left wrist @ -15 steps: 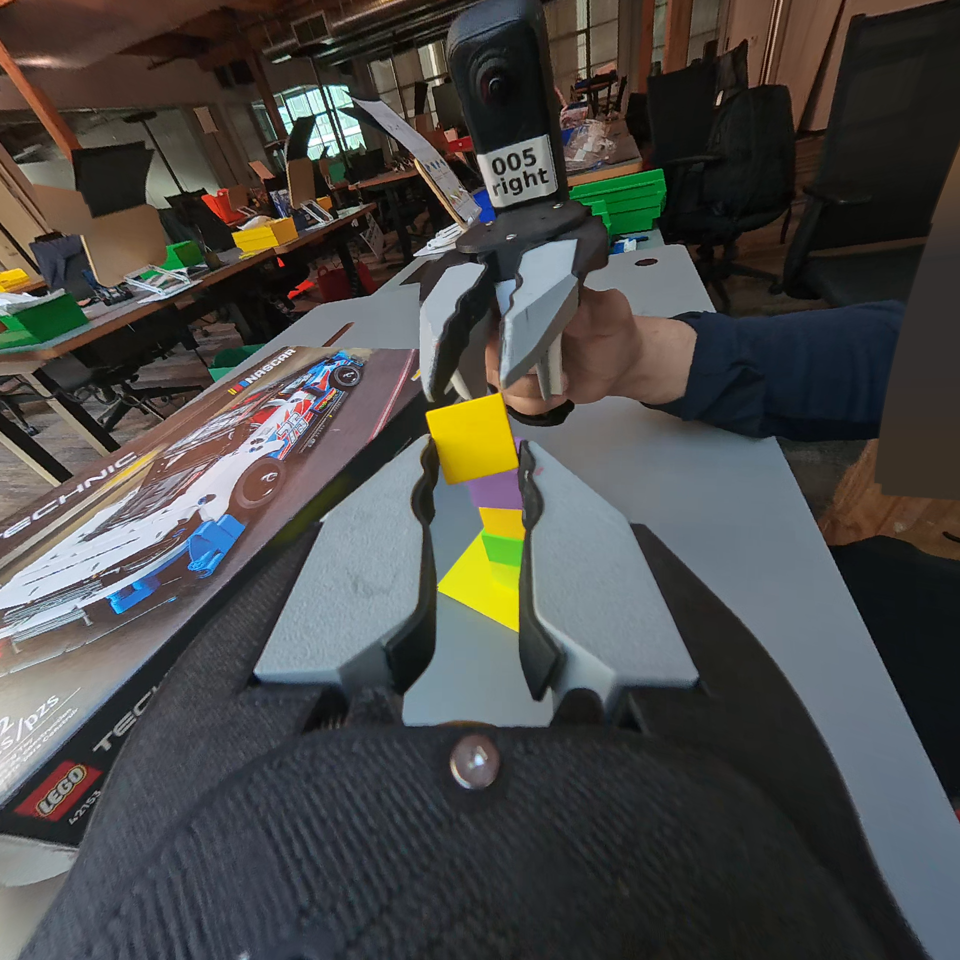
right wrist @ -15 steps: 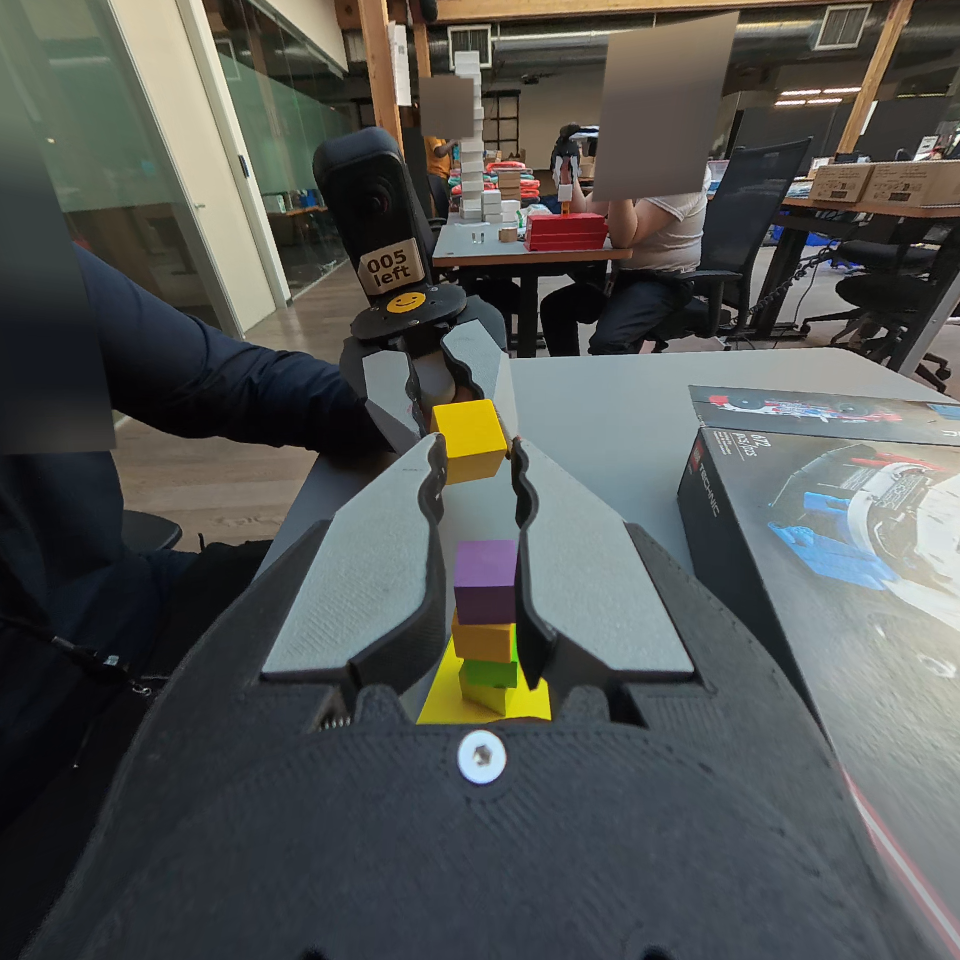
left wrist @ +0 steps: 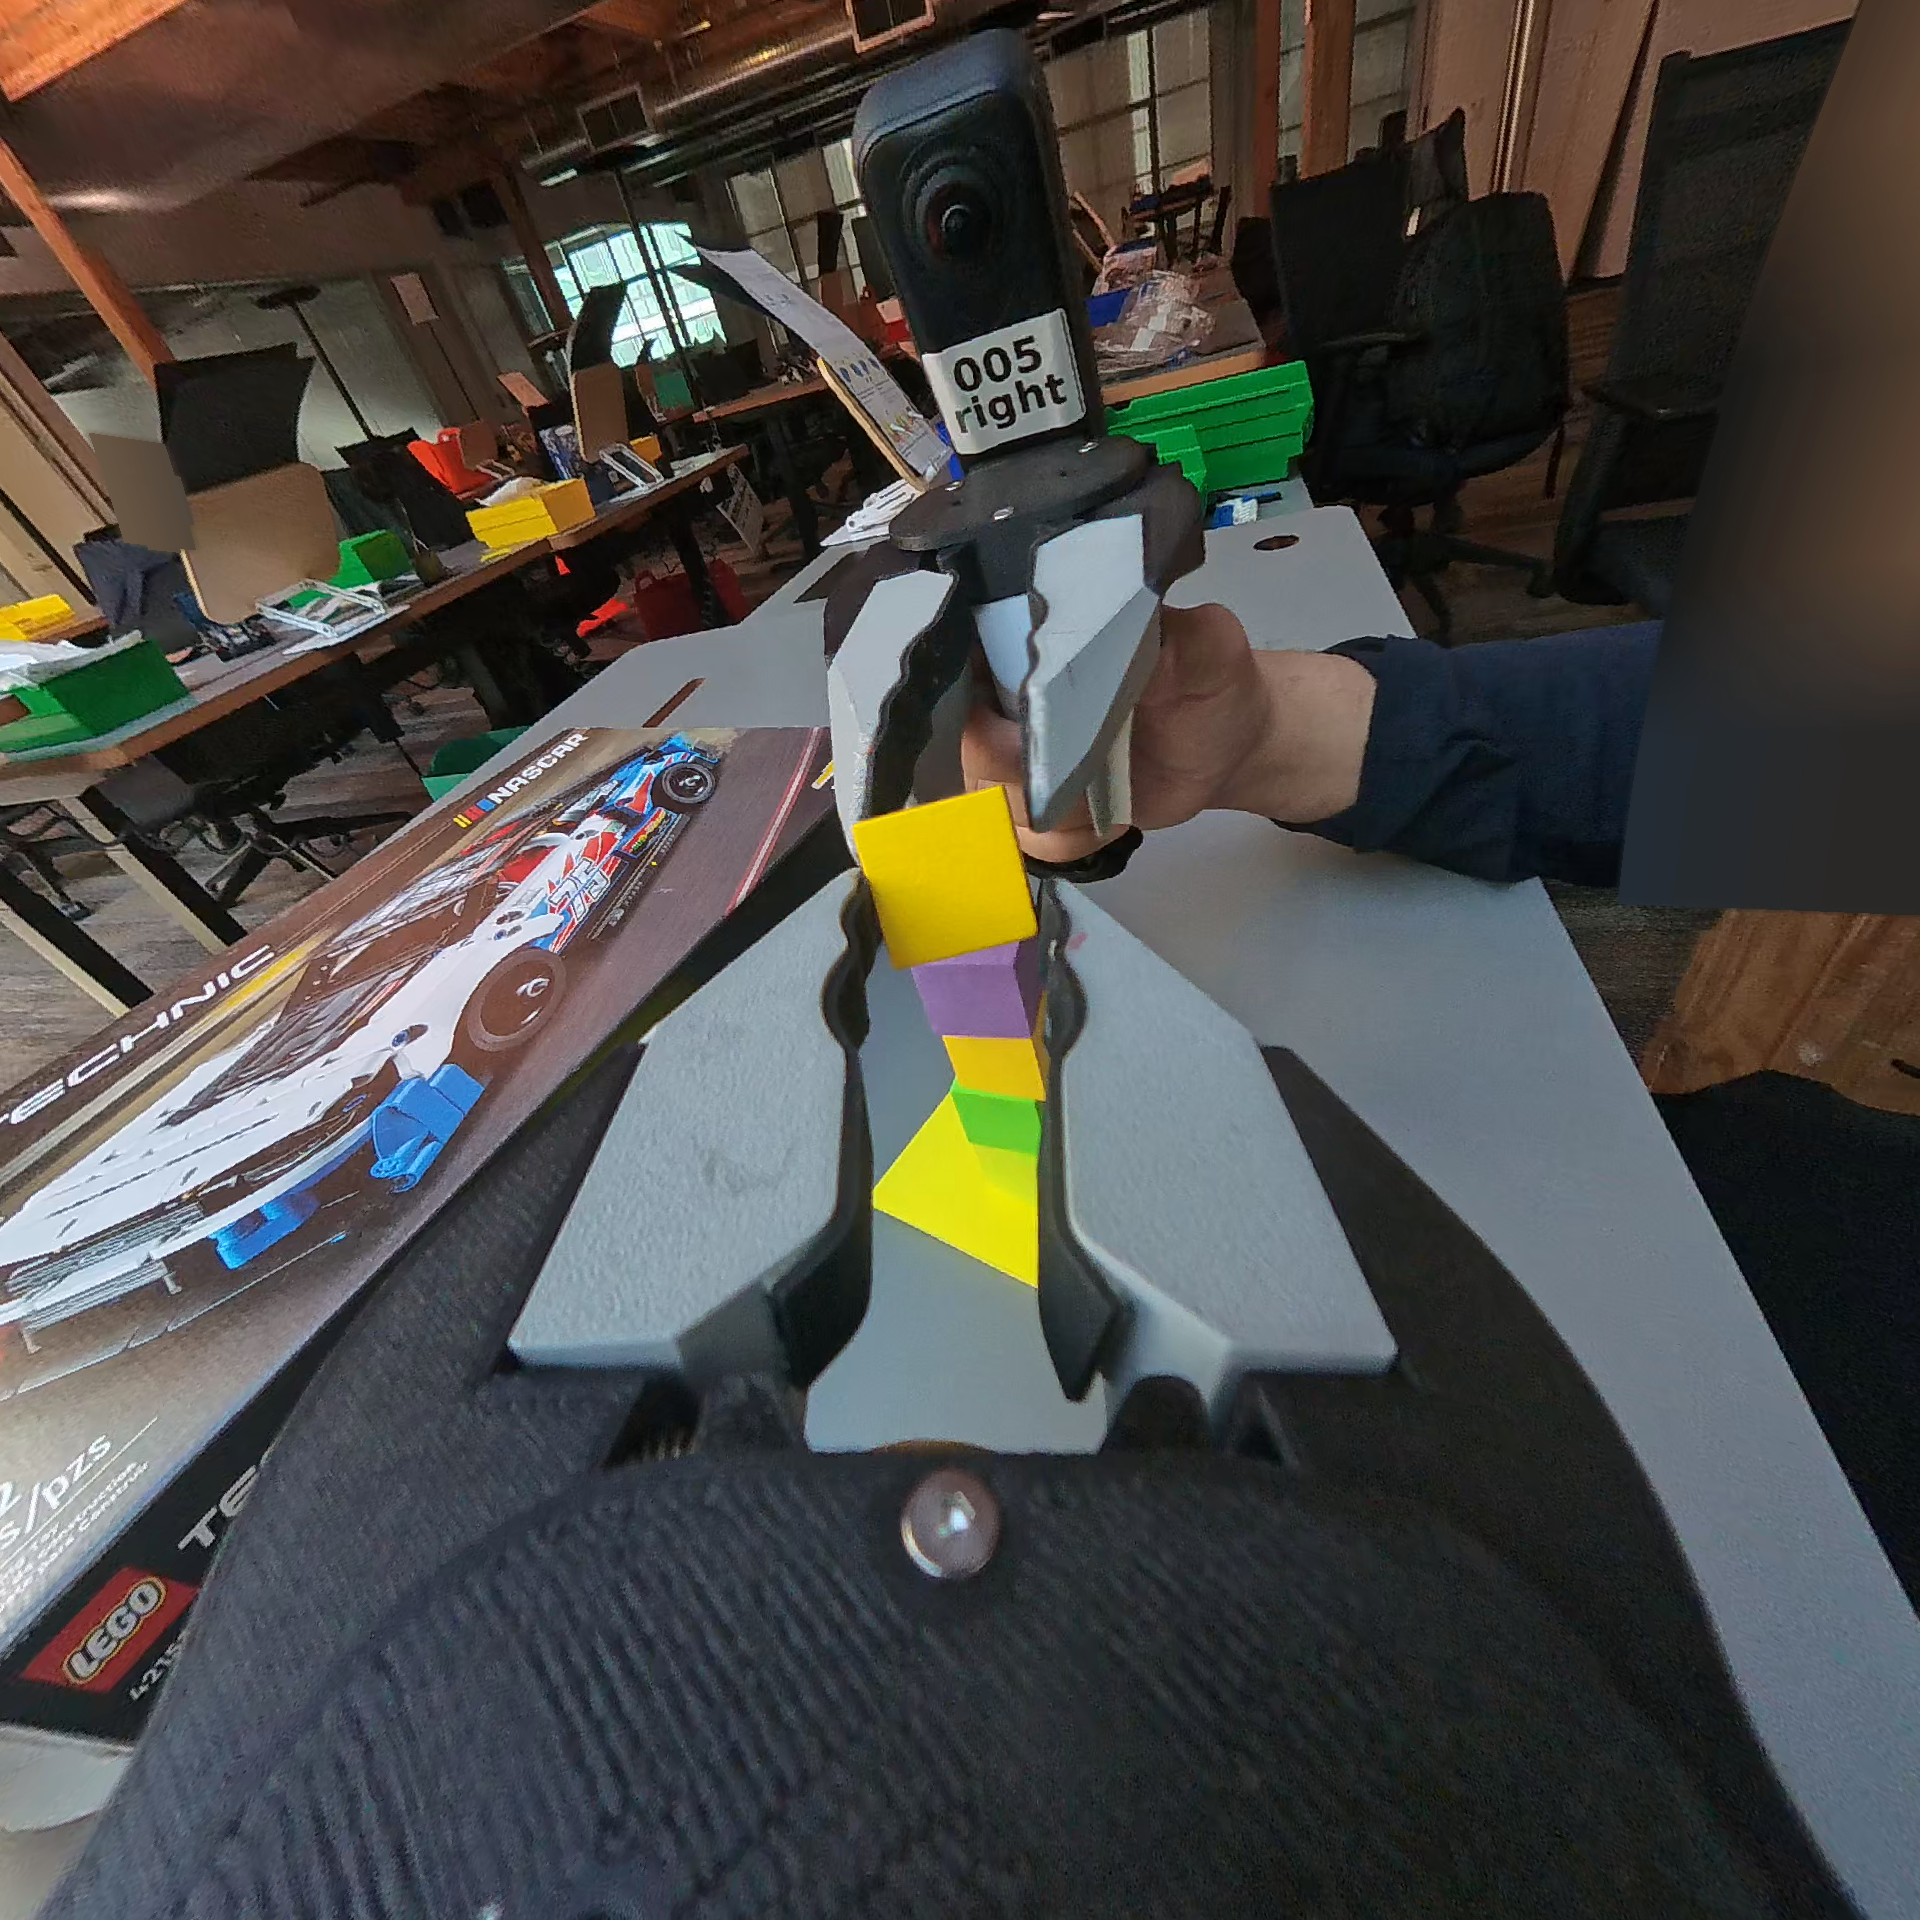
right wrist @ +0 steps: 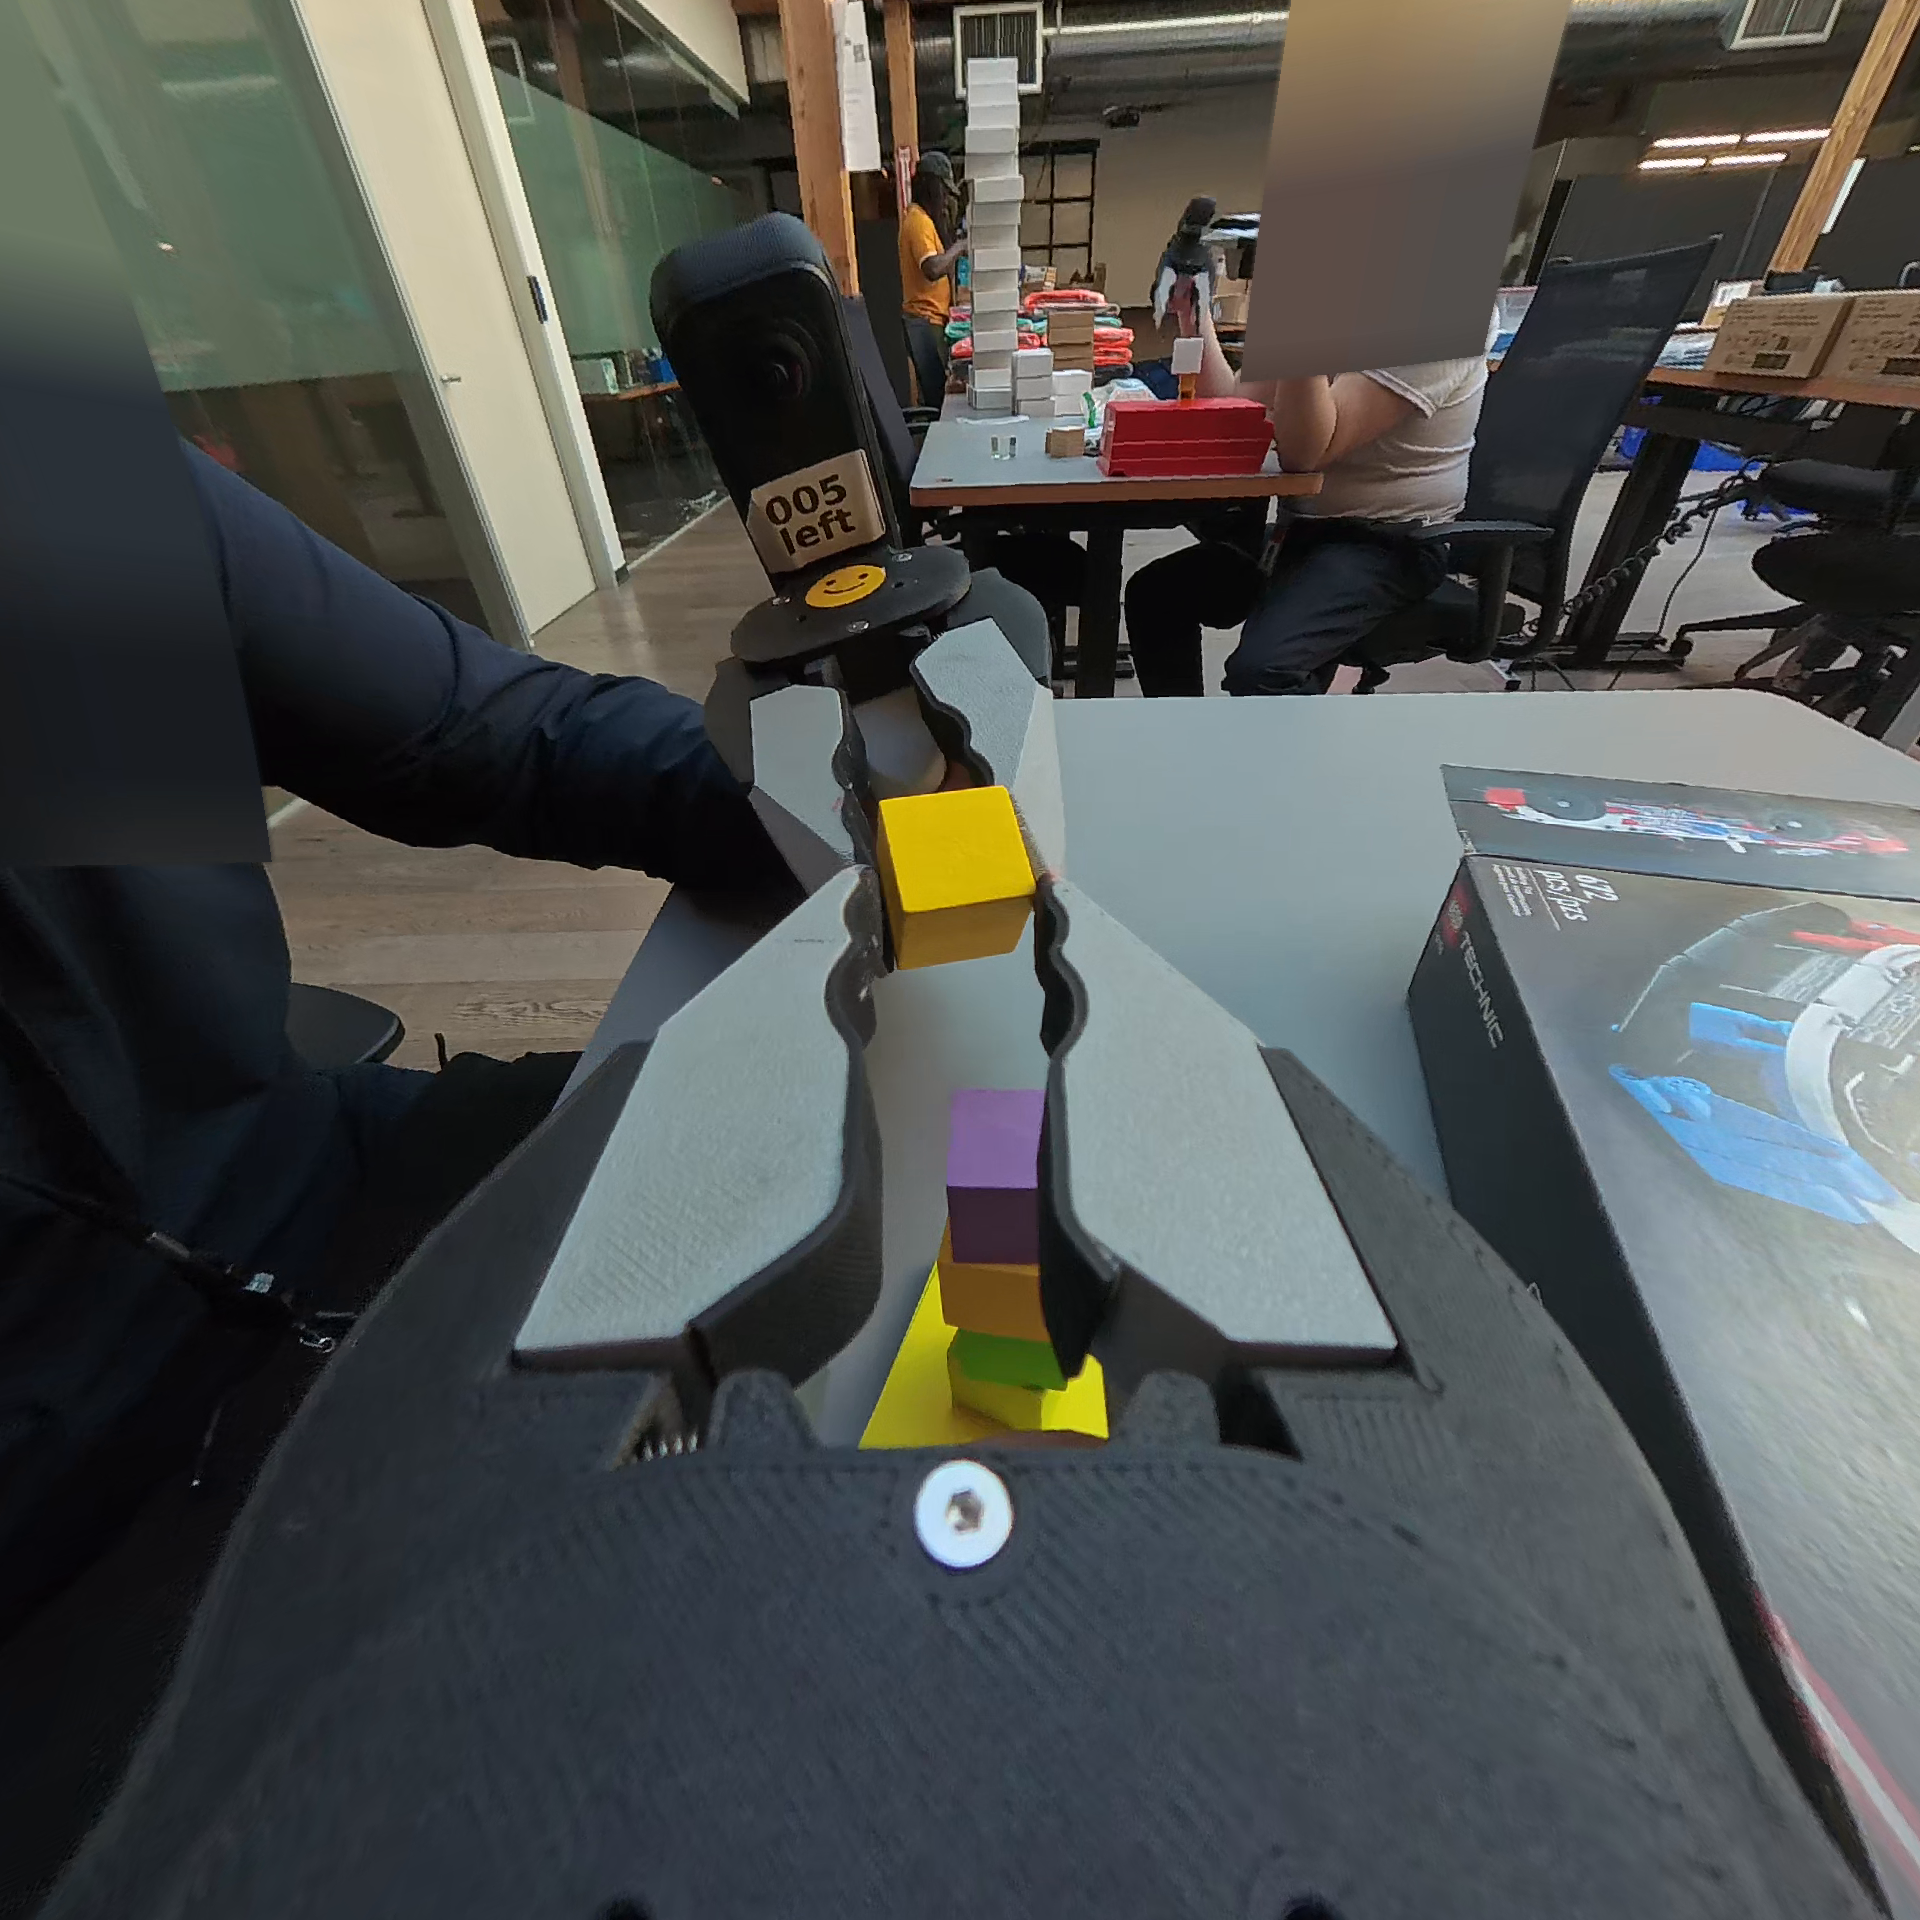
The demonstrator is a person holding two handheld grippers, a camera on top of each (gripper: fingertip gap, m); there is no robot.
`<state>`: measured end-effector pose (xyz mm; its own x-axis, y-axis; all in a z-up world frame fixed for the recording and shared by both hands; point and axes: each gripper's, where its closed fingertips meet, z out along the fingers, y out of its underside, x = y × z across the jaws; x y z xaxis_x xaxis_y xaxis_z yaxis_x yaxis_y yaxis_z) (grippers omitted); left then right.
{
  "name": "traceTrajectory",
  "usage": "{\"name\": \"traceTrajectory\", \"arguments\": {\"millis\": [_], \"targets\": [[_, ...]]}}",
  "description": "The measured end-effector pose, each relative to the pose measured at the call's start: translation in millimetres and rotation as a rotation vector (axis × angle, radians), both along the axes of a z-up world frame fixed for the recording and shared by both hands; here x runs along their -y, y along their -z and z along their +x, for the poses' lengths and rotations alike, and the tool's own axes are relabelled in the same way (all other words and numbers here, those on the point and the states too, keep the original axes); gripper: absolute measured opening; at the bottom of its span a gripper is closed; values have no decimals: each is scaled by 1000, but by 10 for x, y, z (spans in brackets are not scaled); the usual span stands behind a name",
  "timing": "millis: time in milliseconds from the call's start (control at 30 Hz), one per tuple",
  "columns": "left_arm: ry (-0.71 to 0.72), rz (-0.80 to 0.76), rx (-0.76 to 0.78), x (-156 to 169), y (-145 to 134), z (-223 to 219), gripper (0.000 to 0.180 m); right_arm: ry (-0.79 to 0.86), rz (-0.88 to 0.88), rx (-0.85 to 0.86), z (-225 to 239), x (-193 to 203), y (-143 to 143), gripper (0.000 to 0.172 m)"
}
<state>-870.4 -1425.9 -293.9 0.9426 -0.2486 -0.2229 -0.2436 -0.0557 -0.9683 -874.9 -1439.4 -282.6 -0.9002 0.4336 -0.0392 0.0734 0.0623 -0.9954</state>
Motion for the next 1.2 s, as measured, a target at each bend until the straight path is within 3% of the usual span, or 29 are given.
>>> {"name": "traceTrajectory", "arguments": {"millis": [833,1033,1200], "targets": [[-28,-5,50,-3,5,-89,27,81,59,-19,-88,-84,43,24],[-42,-24,122,-7,20,-173,33,170,79,10,-193,-242,67,24],[-57,-12,169,15,-26,-255,33,146,67,54,-123,-336,25,24]]}}
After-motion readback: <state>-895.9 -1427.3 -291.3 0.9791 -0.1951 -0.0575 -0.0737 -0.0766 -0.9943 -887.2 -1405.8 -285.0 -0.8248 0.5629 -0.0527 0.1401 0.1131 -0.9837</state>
